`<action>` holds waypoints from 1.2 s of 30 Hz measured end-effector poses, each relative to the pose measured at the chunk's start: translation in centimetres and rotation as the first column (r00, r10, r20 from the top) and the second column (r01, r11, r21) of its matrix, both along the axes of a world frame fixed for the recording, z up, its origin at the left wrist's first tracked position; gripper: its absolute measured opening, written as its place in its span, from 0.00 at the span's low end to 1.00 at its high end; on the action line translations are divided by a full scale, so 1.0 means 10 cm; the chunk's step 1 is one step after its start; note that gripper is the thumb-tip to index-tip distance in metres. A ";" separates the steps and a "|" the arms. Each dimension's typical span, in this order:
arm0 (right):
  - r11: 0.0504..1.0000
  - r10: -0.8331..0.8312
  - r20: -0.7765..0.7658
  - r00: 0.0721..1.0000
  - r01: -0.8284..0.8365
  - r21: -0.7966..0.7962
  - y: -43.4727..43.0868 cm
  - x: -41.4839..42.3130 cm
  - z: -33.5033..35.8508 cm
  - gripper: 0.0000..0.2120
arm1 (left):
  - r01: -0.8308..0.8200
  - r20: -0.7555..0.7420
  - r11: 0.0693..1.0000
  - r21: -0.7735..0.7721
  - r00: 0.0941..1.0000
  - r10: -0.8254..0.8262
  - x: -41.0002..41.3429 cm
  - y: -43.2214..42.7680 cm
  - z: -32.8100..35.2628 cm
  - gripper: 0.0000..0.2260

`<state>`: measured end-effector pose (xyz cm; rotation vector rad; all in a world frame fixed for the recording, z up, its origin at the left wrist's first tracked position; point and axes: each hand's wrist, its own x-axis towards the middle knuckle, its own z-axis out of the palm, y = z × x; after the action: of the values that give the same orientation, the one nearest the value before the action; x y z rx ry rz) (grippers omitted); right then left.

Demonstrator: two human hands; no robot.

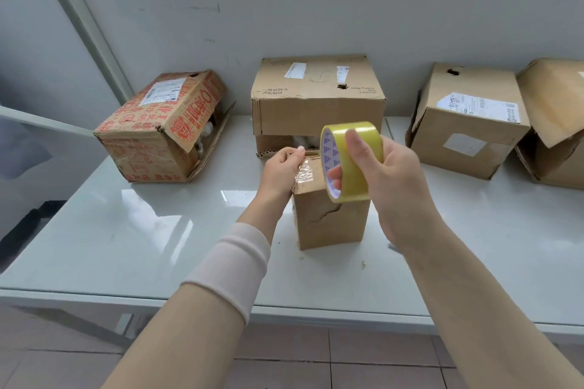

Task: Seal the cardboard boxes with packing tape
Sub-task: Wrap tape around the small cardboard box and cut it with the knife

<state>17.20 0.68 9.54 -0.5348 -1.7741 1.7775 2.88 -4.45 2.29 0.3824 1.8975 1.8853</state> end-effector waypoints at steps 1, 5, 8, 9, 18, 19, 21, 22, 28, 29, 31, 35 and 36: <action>1.000 -0.006 0.016 1.000 0.006 -0.010 -0.04 0.07 0.00 0.14 | 0.005 -0.001 1.000 0.002 1.000 -0.005 0.00 0.00 0.00 0.12; 0.997 0.011 0.099 0.995 -0.003 -0.083 -0.17 0.35 -0.09 0.16 | -0.010 0.003 1.000 0.011 1.000 0.010 0.01 0.01 -0.01 0.13; 0.995 0.022 0.185 0.983 -0.003 -0.103 -0.24 0.49 -0.28 0.21 | 0.000 -0.005 1.000 0.008 1.000 0.000 0.02 0.01 0.00 0.13; 0.994 0.019 0.206 0.978 0.004 -0.110 -0.24 0.51 -0.35 0.22 | -0.001 -0.008 1.000 0.001 1.000 0.001 0.03 0.01 0.00 0.12; 0.999 0.009 0.271 0.963 0.001 -0.038 -0.17 0.45 -0.62 0.23 | 0.234 -0.136 0.971 0.058 0.965 -0.224 0.15 -0.13 -0.12 0.29; 0.999 0.011 0.268 0.963 -0.002 -0.035 -0.15 0.43 -0.62 0.21 | 0.277 -0.205 0.959 0.054 0.943 -0.261 0.18 -0.21 -0.19 0.34; 0.999 0.029 0.268 0.963 -0.021 -0.034 -0.11 0.41 -0.60 0.17 | 0.389 -0.377 0.921 -0.029 0.849 -0.370 0.21 -0.36 -0.31 0.38; 0.998 0.051 0.265 0.963 -0.042 -0.037 -0.10 0.39 -0.55 0.16 | 0.398 -0.435 0.914 -0.086 0.810 -0.393 0.19 -0.41 -0.35 0.37; 0.978 0.206 0.115 0.972 -0.206 -0.011 0.07 0.24 -0.02 0.17 | 0.213 -0.232 0.972 0.097 0.955 -0.186 0.20 -0.26 -0.12 0.20; 0.976 0.216 0.110 0.970 -0.217 0.002 0.12 0.18 0.02 0.17 | 0.196 -0.161 0.979 0.055 0.969 -0.185 0.20 -0.22 -0.10 0.21; 0.975 0.220 0.132 0.967 -0.220 -0.010 0.21 0.03 0.02 0.19 | 0.190 -0.038 0.978 -0.086 0.980 -0.194 0.19 -0.16 -0.10 0.23; 0.991 0.132 0.145 0.981 -0.133 -0.003 0.29 -0.20 -0.24 0.24 | 0.007 -0.001 0.983 -0.184 1.000 -0.007 0.12 -0.03 -0.22 0.23; 0.995 0.096 0.123 0.988 -0.098 0.011 0.30 -0.23 -0.31 0.22 | -0.041 -0.028 0.983 -0.176 0.999 0.037 0.09 0.00 -0.23 0.20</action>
<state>14.87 3.70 6.47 -0.5705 -1.9270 1.8287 3.74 -4.49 -0.03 0.3149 2.0835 1.7255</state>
